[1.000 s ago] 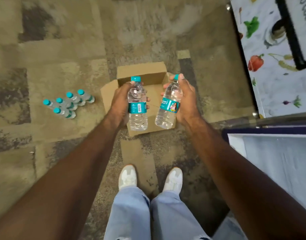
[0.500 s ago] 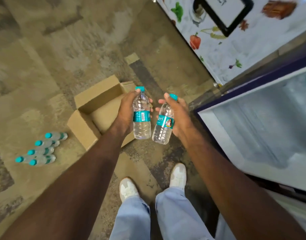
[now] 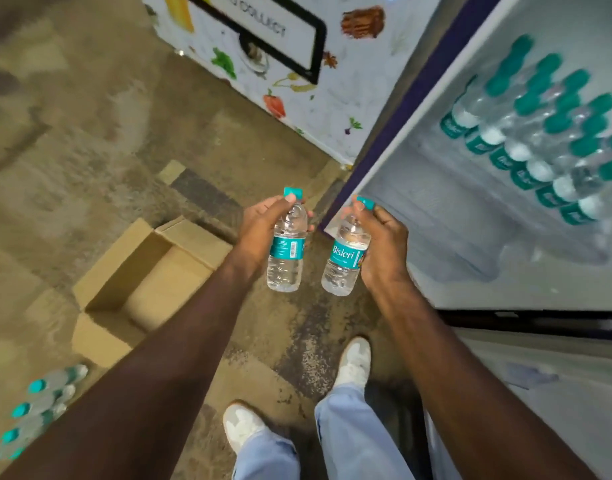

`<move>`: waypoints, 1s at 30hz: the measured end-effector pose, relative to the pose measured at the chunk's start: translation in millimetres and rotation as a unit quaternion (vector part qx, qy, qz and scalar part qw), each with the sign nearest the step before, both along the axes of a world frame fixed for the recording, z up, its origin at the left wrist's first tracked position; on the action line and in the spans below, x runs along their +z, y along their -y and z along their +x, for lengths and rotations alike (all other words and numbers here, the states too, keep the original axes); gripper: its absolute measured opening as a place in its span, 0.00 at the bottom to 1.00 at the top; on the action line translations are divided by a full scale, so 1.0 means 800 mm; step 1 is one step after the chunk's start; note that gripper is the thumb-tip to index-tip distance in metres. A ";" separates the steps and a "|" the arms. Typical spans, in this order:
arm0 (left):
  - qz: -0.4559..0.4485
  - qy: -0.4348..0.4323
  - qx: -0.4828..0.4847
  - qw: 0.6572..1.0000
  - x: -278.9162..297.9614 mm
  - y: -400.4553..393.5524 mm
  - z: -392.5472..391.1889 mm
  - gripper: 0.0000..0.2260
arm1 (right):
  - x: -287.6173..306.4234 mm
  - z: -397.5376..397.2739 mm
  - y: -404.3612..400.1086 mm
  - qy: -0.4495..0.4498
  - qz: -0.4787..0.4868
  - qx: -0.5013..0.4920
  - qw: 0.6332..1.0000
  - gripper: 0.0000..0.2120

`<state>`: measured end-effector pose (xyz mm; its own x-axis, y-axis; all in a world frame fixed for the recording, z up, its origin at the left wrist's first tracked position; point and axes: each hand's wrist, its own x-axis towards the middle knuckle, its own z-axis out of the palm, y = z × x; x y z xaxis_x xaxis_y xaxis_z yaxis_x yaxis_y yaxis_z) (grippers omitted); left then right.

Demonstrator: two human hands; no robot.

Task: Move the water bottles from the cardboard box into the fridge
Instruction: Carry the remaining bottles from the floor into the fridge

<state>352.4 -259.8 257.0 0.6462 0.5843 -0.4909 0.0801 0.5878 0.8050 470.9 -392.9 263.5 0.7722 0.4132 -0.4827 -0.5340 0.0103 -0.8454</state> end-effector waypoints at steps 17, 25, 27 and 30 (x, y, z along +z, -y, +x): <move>0.206 0.091 -0.114 0.968 0.141 0.098 0.280 0.13 | 0.177 0.265 0.138 0.362 -0.056 -0.216 0.905 0.07; 0.234 0.147 -0.118 0.954 0.189 0.124 0.367 0.07 | 0.192 0.389 0.191 0.383 -0.086 -0.448 0.803 0.13; 0.235 0.156 -0.112 0.953 0.194 0.128 0.380 0.10 | 0.188 0.406 0.194 0.392 -0.101 -0.471 0.784 0.13; 0.238 0.160 -0.107 0.952 0.195 0.132 0.394 0.08 | 0.185 0.422 0.196 0.420 -0.110 -0.469 0.769 0.12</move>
<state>667.6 -365.7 413.0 0.8474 0.5297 0.0378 -0.1369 0.1491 0.9793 808.6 -550.0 411.2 0.7589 -0.5358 0.3702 0.3562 -0.1343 -0.9247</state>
